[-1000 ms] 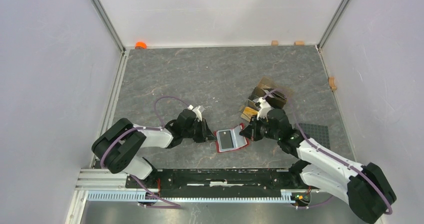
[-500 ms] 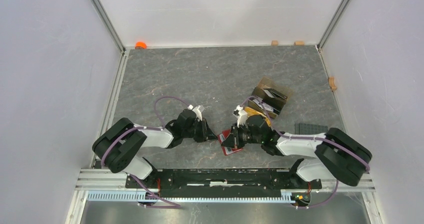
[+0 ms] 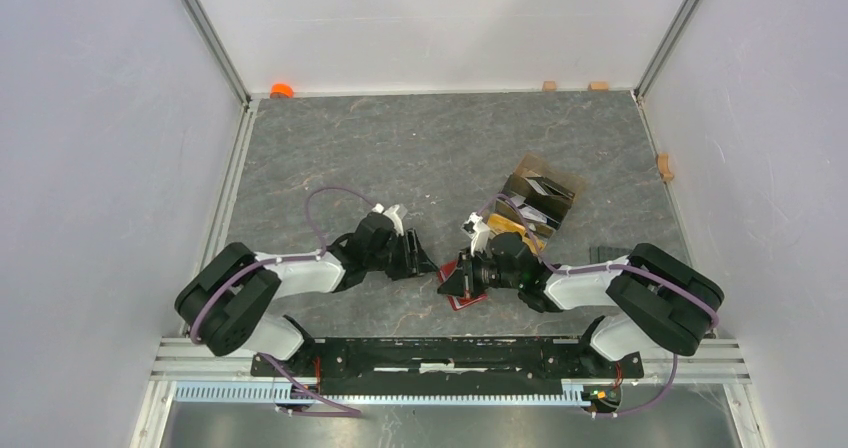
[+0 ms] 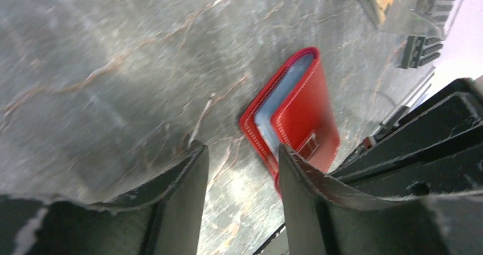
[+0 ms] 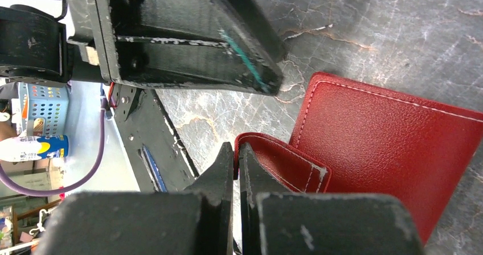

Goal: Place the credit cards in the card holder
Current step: Close the card holder at the center of the board.

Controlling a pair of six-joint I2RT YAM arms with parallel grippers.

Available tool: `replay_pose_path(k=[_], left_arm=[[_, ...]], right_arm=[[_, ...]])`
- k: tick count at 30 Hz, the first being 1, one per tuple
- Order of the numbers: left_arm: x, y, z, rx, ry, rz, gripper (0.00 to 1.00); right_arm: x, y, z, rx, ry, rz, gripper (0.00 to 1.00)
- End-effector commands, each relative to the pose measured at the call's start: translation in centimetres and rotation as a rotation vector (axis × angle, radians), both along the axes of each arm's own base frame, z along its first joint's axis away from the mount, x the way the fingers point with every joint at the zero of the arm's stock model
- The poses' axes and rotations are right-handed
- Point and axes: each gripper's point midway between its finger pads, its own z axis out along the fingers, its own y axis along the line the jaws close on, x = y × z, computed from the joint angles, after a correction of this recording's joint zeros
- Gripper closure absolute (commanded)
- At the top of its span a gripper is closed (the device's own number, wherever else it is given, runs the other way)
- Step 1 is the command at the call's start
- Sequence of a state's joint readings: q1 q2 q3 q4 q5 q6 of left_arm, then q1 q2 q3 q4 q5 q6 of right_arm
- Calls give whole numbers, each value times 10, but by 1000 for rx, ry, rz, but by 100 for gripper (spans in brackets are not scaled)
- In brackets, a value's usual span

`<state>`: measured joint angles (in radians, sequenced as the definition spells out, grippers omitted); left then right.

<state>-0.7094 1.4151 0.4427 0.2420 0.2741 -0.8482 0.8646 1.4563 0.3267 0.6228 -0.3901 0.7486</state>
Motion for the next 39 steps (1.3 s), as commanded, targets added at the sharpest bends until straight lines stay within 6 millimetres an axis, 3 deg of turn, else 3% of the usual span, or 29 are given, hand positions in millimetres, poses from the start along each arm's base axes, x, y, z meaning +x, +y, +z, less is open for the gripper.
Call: replay_pose_path(k=[1, 6, 10, 11, 15, 19, 22, 25, 29, 39], left_arm=[[12, -24, 11, -61, -30, -44, 41], [10, -32, 5, -59, -23, -70, 34], [3, -30, -16, 2, 23, -93, 42], [1, -28, -20, 20, 31, -97, 45], [-7, -16, -43, 114, 64, -105, 56], [-12, -6, -54, 165, 71, -110, 61], [-13, -6, -55, 171, 69, -120, 62], [-13, -6, -55, 173, 62, -121, 63], [-13, -6, -55, 174, 64, -119, 64], [-13, 1, -54, 180, 45, -92, 69]], right_arm=[[-1, 8, 11, 52, -34, 25, 100], [-2, 10, 11, 57, -34, 36, 100], [-3, 11, 14, 55, -43, 45, 100], [-2, 10, 15, 49, -47, 45, 96], [0, 1, 16, -26, -72, 42, 62], [9, -15, 28, -133, -150, 27, 42], [21, -29, 42, -203, -209, -1, 33], [37, -49, 43, -228, -200, -66, 34], [47, -78, 25, -242, -120, -117, 44], [34, -91, -7, -224, 13, -100, 53]])
